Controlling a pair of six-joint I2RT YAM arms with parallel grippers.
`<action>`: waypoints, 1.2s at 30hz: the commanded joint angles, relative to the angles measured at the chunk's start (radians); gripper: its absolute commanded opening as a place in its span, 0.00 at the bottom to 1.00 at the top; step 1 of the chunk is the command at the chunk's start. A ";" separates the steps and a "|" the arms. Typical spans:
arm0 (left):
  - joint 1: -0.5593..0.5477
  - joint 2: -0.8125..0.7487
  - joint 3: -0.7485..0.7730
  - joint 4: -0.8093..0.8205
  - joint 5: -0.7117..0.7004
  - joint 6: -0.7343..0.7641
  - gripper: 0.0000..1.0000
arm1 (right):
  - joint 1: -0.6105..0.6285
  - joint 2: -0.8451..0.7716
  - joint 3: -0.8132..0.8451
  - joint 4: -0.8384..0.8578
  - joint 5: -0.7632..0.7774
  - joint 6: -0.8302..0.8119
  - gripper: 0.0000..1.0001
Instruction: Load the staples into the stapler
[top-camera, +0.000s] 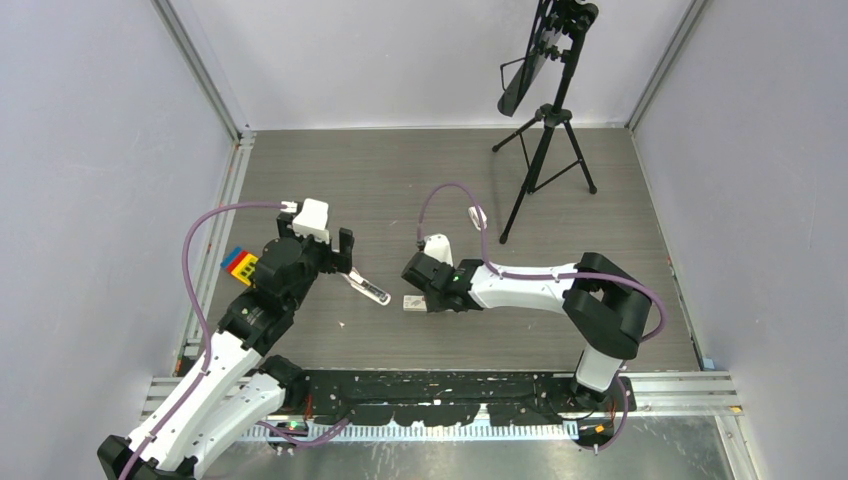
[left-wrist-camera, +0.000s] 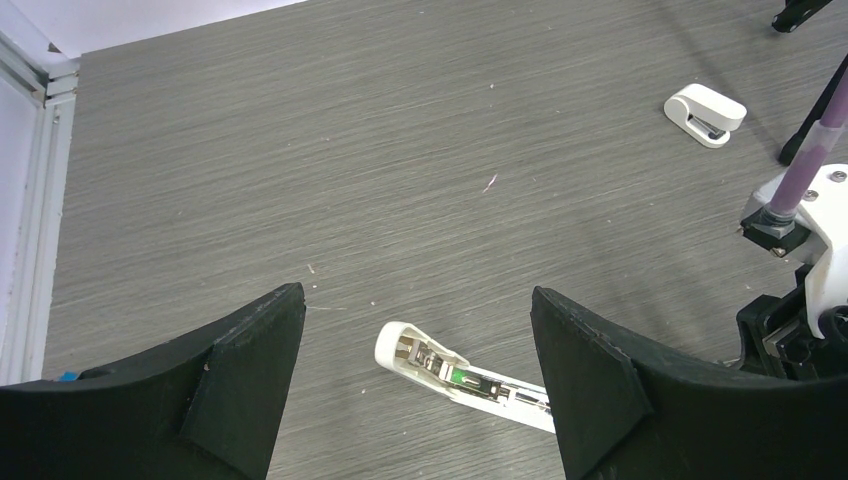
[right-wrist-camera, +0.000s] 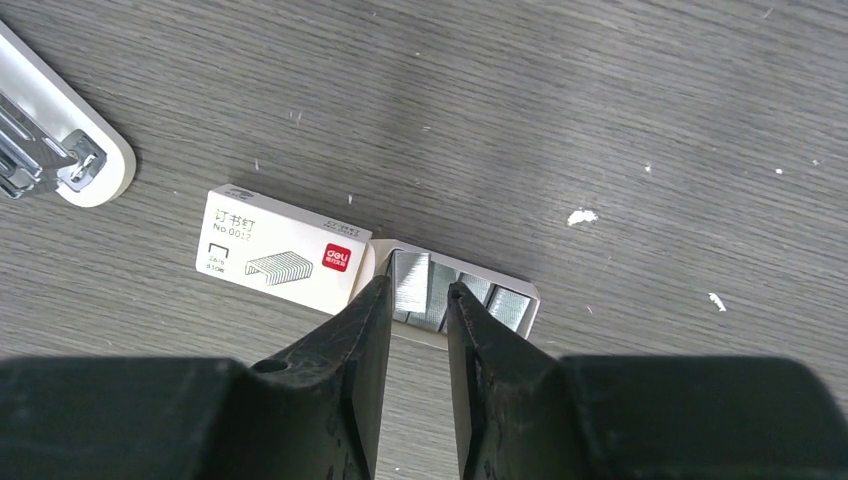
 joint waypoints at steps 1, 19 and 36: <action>-0.004 -0.008 0.035 0.010 -0.016 0.001 0.85 | 0.014 0.003 0.044 -0.027 0.056 -0.012 0.31; -0.005 -0.005 0.035 0.010 -0.017 0.001 0.85 | 0.027 0.028 0.057 -0.025 0.047 -0.029 0.31; -0.005 -0.009 0.035 0.010 -0.012 0.002 0.85 | 0.030 -0.026 0.029 0.004 0.052 -0.049 0.19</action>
